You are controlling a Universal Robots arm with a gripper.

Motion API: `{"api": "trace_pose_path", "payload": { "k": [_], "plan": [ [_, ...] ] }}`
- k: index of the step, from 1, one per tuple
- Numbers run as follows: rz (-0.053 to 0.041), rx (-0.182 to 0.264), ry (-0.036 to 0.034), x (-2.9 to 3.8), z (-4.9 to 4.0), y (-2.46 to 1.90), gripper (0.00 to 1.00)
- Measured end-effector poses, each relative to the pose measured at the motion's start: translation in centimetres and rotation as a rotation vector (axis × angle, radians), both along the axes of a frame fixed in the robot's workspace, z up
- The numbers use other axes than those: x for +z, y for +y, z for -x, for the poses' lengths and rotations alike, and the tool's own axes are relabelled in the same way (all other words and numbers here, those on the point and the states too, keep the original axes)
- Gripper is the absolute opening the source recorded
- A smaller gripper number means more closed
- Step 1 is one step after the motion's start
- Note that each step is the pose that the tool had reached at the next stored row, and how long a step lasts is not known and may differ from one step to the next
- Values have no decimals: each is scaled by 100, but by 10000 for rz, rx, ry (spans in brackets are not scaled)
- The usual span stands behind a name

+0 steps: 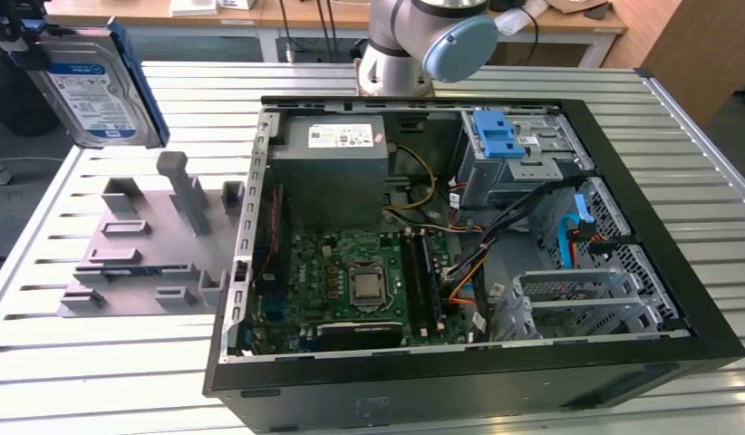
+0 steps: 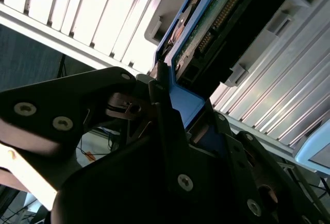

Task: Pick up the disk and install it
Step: 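Pick up the disk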

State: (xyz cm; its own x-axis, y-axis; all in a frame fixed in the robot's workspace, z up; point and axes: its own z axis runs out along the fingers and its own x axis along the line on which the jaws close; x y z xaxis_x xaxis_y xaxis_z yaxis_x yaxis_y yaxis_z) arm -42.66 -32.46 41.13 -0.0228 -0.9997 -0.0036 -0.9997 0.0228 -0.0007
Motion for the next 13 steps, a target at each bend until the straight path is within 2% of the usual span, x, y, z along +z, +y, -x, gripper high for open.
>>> {"api": "trace_pose_path", "payload": {
  "k": [13],
  "plan": [
    [-18, 0, -1, 112, 0, 0, 36]
  ]
}}
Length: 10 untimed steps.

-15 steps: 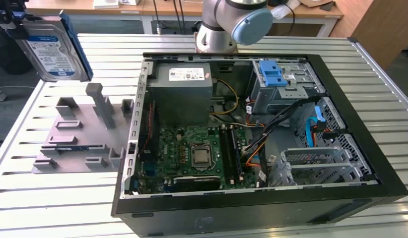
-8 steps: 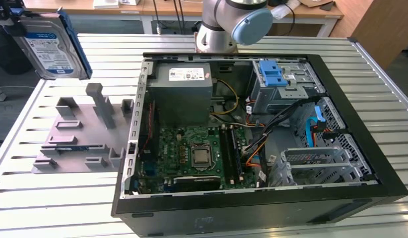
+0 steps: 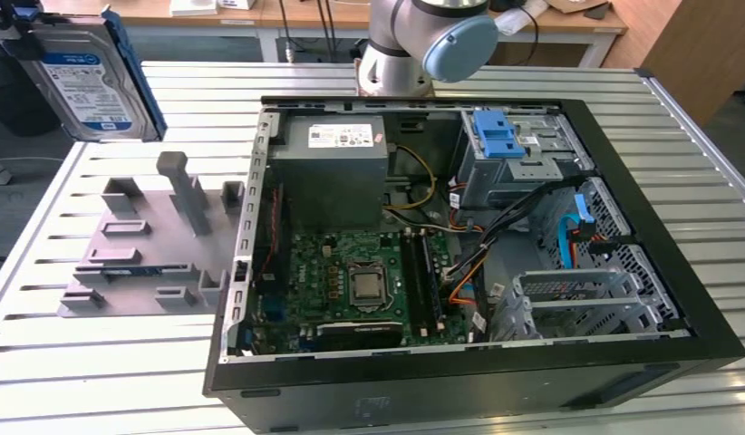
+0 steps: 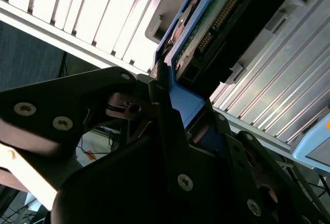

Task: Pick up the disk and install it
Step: 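Pick up the disk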

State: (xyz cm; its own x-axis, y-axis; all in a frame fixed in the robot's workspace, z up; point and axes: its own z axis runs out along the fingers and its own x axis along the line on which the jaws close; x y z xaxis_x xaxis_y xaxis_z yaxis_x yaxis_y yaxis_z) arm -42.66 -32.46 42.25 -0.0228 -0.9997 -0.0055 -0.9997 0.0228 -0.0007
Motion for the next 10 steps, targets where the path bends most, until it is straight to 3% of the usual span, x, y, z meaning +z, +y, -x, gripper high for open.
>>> {"api": "trace_pose_path", "payload": {
  "k": [4, 10],
  "plan": [
    [-92, 0, 3, 8, -1, 0, 36],
    [-96, 48, 0, 6, -2, 0, 36]
  ]
}}
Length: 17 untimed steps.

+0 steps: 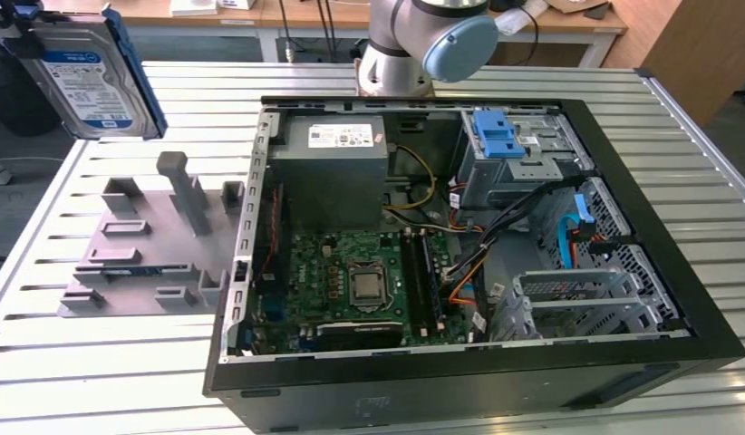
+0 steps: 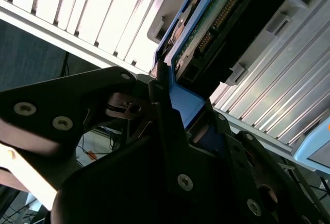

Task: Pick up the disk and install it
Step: 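Pick up the disk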

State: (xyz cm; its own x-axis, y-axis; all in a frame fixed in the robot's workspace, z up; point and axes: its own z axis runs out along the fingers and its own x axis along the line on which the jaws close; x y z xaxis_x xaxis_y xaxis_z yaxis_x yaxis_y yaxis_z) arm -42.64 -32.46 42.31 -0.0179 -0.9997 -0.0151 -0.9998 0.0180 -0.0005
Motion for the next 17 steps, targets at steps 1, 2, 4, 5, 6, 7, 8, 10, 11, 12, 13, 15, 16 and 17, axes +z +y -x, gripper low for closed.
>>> {"api": "trace_pose_path", "payload": {
  "k": [1, 2, 4, 5, 6, 7, 8, 10, 11, 12, 13, 15, 16, 17],
  "plan": [
    [1, 15, 1, 0, 0, 0, 36],
    [2, 34, 1, 1, -1, 0, 36],
    [3, 55, 1, 1, -1, 0, 36],
    [4, 56, 1, 1, -1, 0, 36],
    [4, 57, 1, 1, -1, 0, 36],
    [4, 57, 1, 0, -1, 0, 36],
    [3, 58, 1, 1, -1, 0, 36],
    [4, 58, 1, 1, -1, 0, 36],
    [4, 59, 1, 1, -1, 0, 36],
    [3, 59, 1, 3, -1, 0, 36],
    [3, 59, 1, 8, -1, 0, 36],
    [4, 59, 1, 24, -1, 0, 36],
    [4, 59, 1, 32, -1, 0, 36],
    [4, 59, 1, 42, -1, 0, 36]
  ]
}}
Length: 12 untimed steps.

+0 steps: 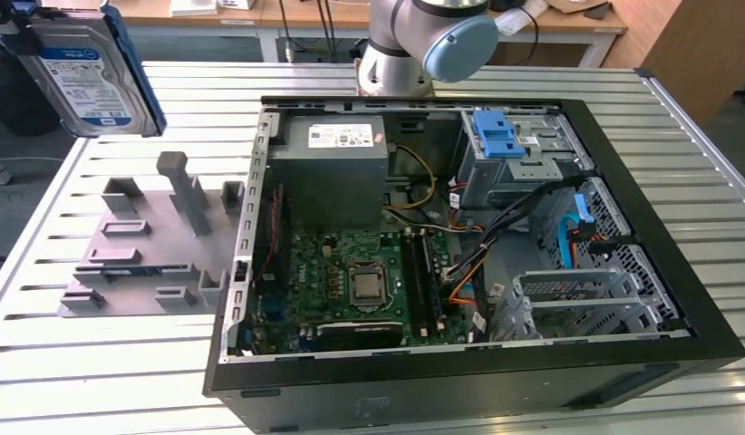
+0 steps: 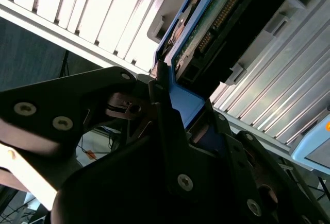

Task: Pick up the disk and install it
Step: 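Pick up the disk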

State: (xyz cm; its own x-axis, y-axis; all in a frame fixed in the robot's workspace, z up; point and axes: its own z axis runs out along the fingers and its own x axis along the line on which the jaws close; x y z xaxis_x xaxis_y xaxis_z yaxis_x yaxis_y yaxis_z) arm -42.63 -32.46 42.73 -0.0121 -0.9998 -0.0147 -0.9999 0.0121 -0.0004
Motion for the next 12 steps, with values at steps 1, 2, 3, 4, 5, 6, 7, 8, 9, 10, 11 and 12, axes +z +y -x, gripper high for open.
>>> {"api": "trace_pose_path", "payload": {
  "k": [1, 2, 3, 4, 5, 6, 7, 8, 9, 10, 11, 12],
  "plan": [
    [0, 0, 0, 10, 0, 0, 36],
    [-1, 0, 0, 21, 0, 0, 36],
    [0, 0, 1, 34, 0, 0, 36],
    [1, 0, 1, 47, 0, 0, 36],
    [0, 0, 1, 60, 0, 0, 36],
    [0, 0, 0, 72, 0, 0, 36],
    [0, 0, 0, 85, 0, 0, 36],
    [0, 0, 0, 98, 0, 0, 36],
    [0, 0, 0, 112, 0, 0, 36],
    [0, 0, 0, 125, 0, 0, 36],
    [0, 0, 0, 138, 0, 0, 36],
    [-1, 0, -1, 150, 0, 0, 36]
  ]
}}
